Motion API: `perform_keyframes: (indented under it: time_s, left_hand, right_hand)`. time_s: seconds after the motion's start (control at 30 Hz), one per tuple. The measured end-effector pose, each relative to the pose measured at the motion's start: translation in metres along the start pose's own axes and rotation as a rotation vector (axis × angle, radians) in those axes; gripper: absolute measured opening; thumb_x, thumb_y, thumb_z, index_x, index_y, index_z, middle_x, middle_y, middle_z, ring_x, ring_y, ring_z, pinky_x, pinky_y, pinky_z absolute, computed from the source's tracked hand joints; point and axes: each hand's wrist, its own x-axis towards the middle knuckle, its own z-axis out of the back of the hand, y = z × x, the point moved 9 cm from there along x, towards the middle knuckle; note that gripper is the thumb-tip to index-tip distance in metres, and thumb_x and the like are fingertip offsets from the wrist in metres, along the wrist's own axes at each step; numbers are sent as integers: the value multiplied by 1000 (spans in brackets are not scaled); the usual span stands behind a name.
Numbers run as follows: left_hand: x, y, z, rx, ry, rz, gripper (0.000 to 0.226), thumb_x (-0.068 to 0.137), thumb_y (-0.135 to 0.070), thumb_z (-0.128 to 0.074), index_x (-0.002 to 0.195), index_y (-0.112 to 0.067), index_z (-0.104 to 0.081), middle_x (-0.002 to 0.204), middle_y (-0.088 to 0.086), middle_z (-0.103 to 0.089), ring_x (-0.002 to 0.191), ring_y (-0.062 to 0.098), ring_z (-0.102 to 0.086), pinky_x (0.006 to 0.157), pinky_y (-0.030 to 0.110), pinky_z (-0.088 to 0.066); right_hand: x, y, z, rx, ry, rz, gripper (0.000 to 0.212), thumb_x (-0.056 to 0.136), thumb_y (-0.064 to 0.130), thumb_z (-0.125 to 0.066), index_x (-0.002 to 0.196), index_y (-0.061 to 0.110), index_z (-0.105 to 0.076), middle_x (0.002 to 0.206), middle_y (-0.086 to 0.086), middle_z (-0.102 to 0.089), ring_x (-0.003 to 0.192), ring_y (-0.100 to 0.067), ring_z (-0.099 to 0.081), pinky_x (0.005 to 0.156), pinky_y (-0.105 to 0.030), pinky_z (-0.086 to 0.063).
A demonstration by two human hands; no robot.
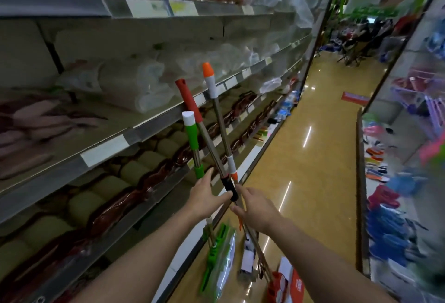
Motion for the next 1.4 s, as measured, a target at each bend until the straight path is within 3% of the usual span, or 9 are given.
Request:
perform_keyframes:
  time_s: [0.3,0.5,0.73,0.87,0.93,1.0,1.03,1.13,1.4]
  left_hand:
    - [109,5,-33,-101,-132,163,106,77,-41,-73,151,-26,2,158,5,-17,144,25,-21,113,41,-29]
    - [154,14,-17,-194,-360,227,111,79,-37,-73,149,-25,12,159,5,-12,145,24,-20,115,43,-27]
    - [185,17,4,-265,-514,280,98,83,-41,-67,151,-19,2,156,7,-23,141,28,-28,112,40,-29]
    - [188,19,10,-333,-586,267,72,91,-29,-58,147,-15,-15,144,12,-40,129,30,-42,107,37,-35]
    - [187,19,11,-328,-595,255,57,95,-23,-50,143,-15,-21,134,12,-49,119,29,-49,97,34,-39]
    - [183,15,9,-286,-576,223,50,98,-22,-46,141,-15,-21,129,11,-50,111,25,-51,88,31,-41]
    - [180,12,7,-263,-565,200,50,98,-22,-45,141,-14,-21,126,10,-50,107,23,-50,86,30,-41]
    - [172,-1,2,-202,-533,153,47,98,-23,-45,138,-13,-21,115,9,-52,103,26,-54,83,33,-45]
    - [143,-37,-9,-159,-420,68,37,95,-15,-51,124,-9,-28,92,-2,-49,88,18,-53,67,18,-39]
  right_hand:
    - [117,-58,-19,-17,99,94,68,96,45,-46,151,21,-15,148,-8,-37,132,-28,-38,104,-39,-39]
    - [171,-71,-40,4,112,159,72,95,44,-48,152,18,-11,150,-7,-34,132,-28,-38,103,-40,-39]
    - [209,-67,-69,14,173,204,74,95,45,-48,152,20,-7,146,-11,-37,129,-30,-41,103,-44,-41]
    - [215,-56,-87,106,218,242,70,95,39,-51,151,21,-13,138,-9,-46,121,-27,-50,94,-39,-46]
    - [217,-55,-91,204,228,225,61,94,35,-55,145,21,-25,129,-6,-54,112,-25,-56,87,-35,-47]
    - [219,-60,-94,264,220,207,35,93,33,-57,122,21,-39,108,-2,-59,97,-22,-58,74,-30,-44]
    - [218,-63,-94,287,210,198,25,93,31,-58,107,23,-39,94,2,-57,88,-20,-56,66,-27,-40]
    - [211,-72,-93,377,174,175,28,91,26,-60,85,28,-33,73,12,-48,67,-8,-50,52,-17,-31]
    - [187,-95,-87,530,285,4,21,79,21,-70,76,19,-49,72,3,-54,72,-16,-52,71,-32,-45]
